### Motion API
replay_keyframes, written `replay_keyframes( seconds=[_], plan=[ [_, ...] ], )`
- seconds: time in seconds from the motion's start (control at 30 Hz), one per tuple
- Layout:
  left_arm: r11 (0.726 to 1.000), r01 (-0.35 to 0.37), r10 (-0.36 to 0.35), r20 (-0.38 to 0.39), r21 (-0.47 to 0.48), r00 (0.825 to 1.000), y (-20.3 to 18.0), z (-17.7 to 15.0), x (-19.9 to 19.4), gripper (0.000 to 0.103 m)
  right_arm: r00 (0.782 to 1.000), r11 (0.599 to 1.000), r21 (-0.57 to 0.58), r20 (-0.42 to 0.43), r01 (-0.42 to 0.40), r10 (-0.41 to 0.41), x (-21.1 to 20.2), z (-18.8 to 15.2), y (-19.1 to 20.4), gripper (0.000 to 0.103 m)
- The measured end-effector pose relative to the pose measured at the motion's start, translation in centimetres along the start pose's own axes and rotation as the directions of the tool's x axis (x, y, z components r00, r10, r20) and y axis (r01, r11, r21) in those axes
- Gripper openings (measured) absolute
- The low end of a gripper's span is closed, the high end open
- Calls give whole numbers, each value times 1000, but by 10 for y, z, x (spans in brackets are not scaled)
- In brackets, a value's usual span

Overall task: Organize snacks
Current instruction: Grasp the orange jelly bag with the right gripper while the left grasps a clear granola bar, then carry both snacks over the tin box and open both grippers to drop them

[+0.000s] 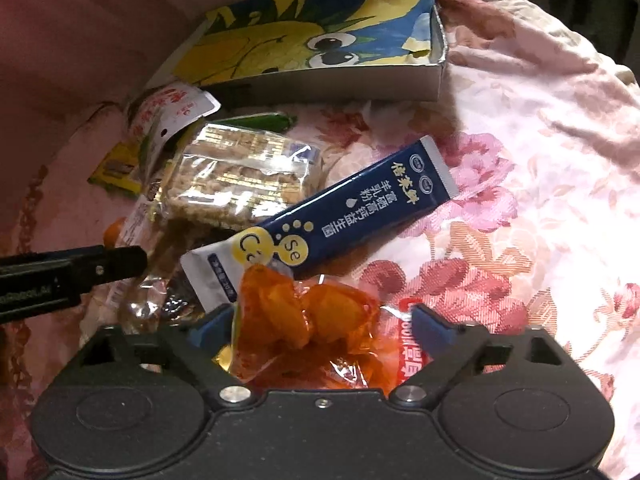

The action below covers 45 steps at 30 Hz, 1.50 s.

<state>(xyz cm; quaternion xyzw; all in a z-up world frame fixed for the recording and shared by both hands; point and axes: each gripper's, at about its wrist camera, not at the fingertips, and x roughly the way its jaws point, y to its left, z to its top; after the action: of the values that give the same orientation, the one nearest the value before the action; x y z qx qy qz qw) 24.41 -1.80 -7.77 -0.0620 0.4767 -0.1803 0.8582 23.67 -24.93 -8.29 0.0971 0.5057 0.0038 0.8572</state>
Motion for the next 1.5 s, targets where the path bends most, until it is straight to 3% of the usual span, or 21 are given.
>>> replay_keyframes(
  seconds=[0.13, 0.4, 0.57, 0.87, 1.2, 1.5],
  plan=[
    [999, -12, 12, 10, 44, 1000, -9, -1, 1, 39, 1000, 1000, -9, 17, -8, 8, -1, -2, 2, 79],
    [1000, -10, 10, 34, 21, 999, -12, 13, 18, 45, 1000, 1000, -4, 9, 11, -11, 8, -2, 6, 82],
    [999, -39, 38, 10, 38, 999, -17, 17, 35, 43, 999, 999, -21, 15, 28, -28, 10, -5, 12, 84],
    [996, -72, 71, 18, 45, 997, -19, 11, 28, 41, 1000, 999, 34, 8, 19, -19, 2, -10, 5, 73],
    [994, -39, 32, -61, -105, 998, -18, -14, -4, 40, 997, 995, 76, 47, -70, 66, -32, -24, -5, 72],
    [981, 9, -7, 10, -195, 1000, -25, -42, -47, 40, 975, 985, 72, 169, -159, 145, -69, -33, -9, 72]
  ],
)
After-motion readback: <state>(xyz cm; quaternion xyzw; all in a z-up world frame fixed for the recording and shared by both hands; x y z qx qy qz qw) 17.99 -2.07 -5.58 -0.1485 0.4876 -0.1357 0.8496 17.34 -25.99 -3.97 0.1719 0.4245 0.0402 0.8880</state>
